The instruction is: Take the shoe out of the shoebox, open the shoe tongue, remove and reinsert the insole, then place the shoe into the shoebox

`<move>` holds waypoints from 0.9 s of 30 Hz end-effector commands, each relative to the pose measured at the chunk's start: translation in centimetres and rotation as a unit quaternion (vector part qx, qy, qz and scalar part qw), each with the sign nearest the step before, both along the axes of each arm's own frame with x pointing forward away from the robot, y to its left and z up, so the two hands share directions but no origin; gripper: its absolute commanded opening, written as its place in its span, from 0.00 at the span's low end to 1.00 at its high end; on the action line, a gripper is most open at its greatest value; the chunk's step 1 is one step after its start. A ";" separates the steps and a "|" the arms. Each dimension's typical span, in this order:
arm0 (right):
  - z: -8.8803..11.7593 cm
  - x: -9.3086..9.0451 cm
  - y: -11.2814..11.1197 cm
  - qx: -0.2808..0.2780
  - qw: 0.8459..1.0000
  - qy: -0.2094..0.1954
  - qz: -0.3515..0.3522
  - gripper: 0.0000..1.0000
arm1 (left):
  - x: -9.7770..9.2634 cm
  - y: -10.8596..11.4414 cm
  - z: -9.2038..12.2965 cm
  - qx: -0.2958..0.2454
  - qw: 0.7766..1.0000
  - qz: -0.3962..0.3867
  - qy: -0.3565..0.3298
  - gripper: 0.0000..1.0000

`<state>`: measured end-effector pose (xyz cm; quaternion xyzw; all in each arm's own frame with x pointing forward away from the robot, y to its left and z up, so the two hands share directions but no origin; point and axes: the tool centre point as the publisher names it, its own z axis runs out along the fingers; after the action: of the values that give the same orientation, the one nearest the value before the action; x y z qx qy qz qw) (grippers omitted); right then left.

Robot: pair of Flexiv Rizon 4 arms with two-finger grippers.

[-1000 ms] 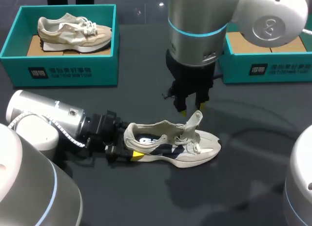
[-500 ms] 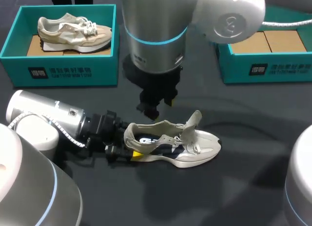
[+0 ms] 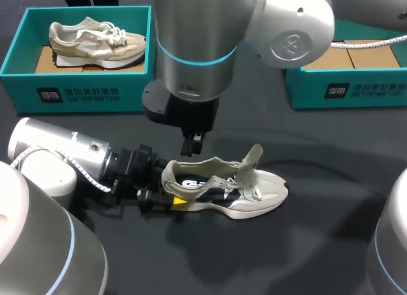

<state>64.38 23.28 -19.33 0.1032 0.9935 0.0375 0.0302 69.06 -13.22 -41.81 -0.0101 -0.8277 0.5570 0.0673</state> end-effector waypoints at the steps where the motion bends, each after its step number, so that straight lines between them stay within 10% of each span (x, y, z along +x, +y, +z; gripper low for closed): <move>1: -0.5 0.6 -1.7 0.046 0.999 0.025 0.013 0.00 | 0.2 0.1 -0.2 0.002 1.000 0.000 0.001 0.00; 17: -6.4 2.2 0.9 0.050 0.994 0.031 0.090 0.00 | 0.2 0.1 -0.2 0.002 1.000 0.000 0.001 0.00; 27: -6.4 2.2 0.9 0.050 0.994 0.031 0.090 0.00 | 0.2 0.1 -0.2 0.002 1.000 0.000 0.001 0.00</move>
<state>66.60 23.94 -25.70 0.0151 0.9959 0.0880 -0.0107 69.05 -13.22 -41.81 -0.0101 -0.8277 0.5570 0.0674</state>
